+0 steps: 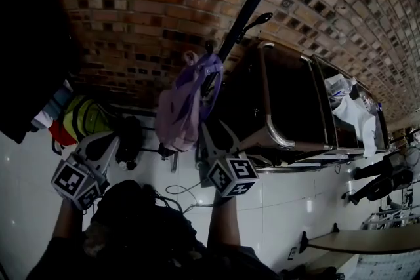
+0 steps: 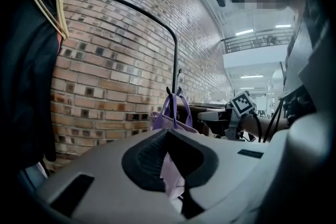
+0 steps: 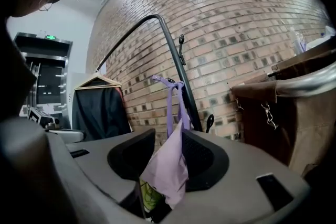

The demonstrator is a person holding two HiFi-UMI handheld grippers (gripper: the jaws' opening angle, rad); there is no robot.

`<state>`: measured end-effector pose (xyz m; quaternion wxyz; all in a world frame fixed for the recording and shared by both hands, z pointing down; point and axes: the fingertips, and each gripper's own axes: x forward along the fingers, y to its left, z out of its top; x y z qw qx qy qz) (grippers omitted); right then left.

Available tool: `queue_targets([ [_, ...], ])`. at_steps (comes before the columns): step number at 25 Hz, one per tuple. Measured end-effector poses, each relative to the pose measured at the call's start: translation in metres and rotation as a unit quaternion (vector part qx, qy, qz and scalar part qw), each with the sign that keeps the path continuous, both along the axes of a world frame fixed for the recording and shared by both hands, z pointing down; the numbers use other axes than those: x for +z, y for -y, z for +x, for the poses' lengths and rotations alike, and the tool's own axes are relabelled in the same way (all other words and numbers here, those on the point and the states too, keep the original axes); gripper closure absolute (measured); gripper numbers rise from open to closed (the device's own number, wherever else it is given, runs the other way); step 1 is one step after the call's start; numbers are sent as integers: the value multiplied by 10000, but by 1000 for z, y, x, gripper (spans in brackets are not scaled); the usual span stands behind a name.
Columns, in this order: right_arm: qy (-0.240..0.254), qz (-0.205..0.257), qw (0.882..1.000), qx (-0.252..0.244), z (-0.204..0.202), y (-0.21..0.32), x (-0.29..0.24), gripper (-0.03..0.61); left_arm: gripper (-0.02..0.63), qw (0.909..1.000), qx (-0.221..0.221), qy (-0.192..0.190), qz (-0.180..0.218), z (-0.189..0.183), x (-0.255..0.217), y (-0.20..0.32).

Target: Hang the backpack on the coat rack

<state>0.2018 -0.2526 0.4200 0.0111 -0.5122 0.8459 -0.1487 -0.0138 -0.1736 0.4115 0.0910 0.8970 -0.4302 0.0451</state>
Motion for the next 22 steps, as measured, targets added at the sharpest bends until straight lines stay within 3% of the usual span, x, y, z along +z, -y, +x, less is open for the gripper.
queue_targets([
  [7,-102,-82,9997,-199,-37,-37,2,434,601,9999,17,-106,-77,-26,5,-38],
  [16,-26,77,9990,-431,-116,-108,-13,434,601,9997,-97,-184,-106,-100,2,-113],
  [20,-46,96,9994,-344,-140,-150,-12,437,601,9999,12,-153,-75,-122,1,-155],
  [22,-37,105,9999,-57,-144,-170,-10,491,601,9997,26,-222,-55,-134,0,-175],
])
